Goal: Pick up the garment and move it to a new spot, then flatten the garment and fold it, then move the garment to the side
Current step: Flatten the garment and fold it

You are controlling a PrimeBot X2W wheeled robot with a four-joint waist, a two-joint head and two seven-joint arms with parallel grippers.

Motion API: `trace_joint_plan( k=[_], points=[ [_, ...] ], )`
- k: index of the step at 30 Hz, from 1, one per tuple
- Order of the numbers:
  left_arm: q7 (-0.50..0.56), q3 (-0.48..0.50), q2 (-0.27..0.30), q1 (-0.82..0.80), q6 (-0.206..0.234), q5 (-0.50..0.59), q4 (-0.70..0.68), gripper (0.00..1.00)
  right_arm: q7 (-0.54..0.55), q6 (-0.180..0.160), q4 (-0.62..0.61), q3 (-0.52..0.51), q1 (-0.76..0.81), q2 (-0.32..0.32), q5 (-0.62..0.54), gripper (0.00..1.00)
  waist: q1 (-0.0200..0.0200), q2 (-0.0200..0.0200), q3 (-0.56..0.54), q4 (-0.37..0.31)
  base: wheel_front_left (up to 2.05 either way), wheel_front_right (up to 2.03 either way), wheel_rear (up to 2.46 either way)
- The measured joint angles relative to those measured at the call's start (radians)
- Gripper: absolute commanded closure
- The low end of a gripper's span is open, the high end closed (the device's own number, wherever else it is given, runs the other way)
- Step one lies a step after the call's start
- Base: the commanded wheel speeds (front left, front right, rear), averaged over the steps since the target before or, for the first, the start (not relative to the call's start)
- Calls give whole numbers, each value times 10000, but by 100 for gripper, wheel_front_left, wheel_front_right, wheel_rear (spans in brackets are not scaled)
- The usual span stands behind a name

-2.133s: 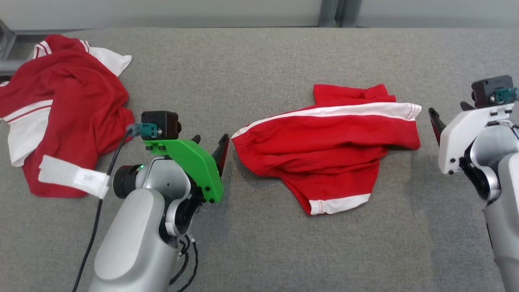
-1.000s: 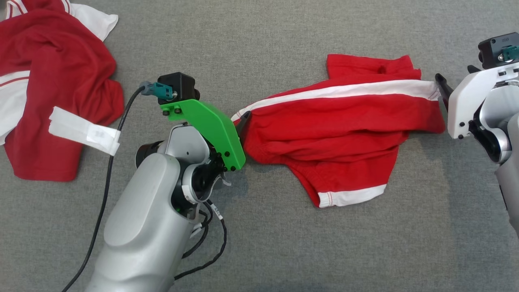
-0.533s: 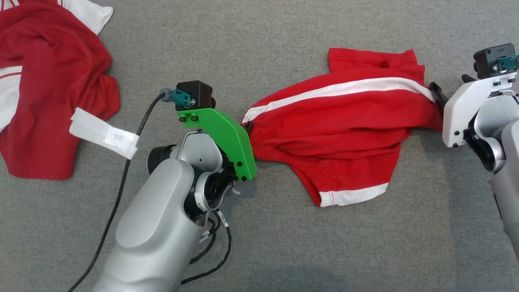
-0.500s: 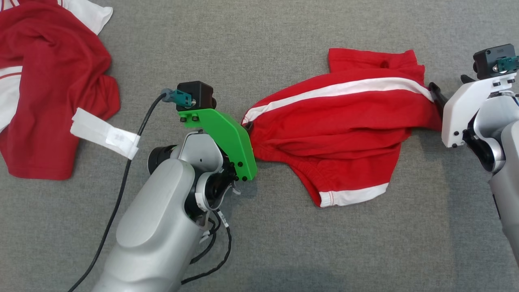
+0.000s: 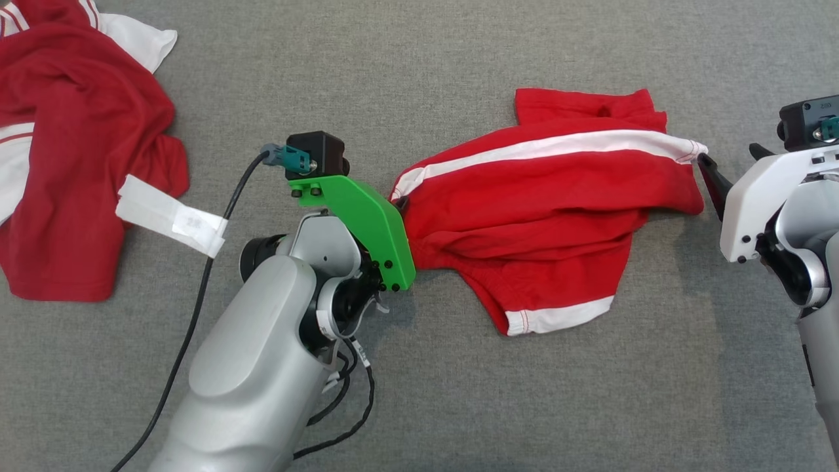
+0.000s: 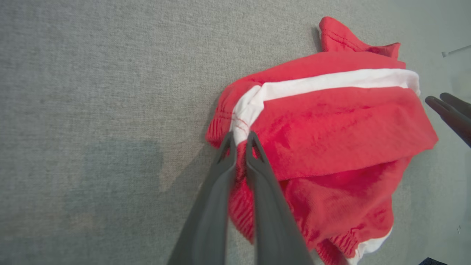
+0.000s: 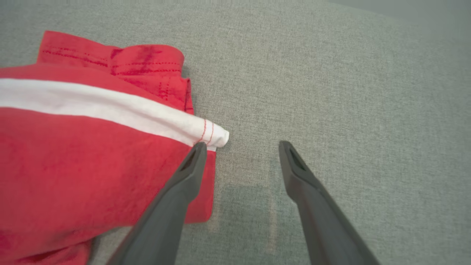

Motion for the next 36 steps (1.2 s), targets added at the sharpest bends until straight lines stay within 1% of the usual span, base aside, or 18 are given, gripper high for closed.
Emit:
trace_joint_plan(
  k=[3,8,13,14,15,16,17,23,30,33,36],
  points=[
    [-44,33,2,-1,19,-52,-21,100,0,0,-153,-127,26,151,-2,0,0,0,86,-31,0,0,0],
    [-125,23,4,-79,44,-52,-67,100,115,0,82,-90,-138,347,-21,0,0,0,298,2,0,0,0],
    [-240,-46,4,-228,-8,-69,-65,100,-17,2,468,84,-572,320,-119,0,0,0,483,136,0,0,0],
    [-251,-59,2,-244,-12,-71,-65,100,-46,0,566,132,-624,316,-144,25,0,0,515,165,0,0,0],
    [-265,-71,0,-247,-13,-88,-59,100,-48,0,656,180,-664,297,-176,55,0,0,542,193,0,0,0],
    [-307,-79,0,-249,-23,-104,-50,100,-54,2,706,201,-696,286,-180,79,0,0,567,218,0,0,0],
    [-326,-86,0,-255,-42,-136,-38,100,-69,2,750,219,-729,270,-178,100,0,0,590,242,0,0,0],
    [-650,-67,-2,-340,-104,-247,23,100,-247,2,846,389,-815,151,-150,100,0,0,652,290,0,0,0],
    [-1770,280,-13,-593,-257,-259,50,100,-1141,2,723,376,-958,54,-138,100,0,0,552,231,0,0,0],
    [-2217,525,-10,-905,-364,-263,13,100,-1559,2,541,472,-1309,4,-119,100,0,0,504,134,0,0,0],
    [-2466,884,25,-1418,-591,-414,-71,100,-1933,2,393,637,-2042,40,61,100,0,0,539,-27,0,0,0]
  ],
)
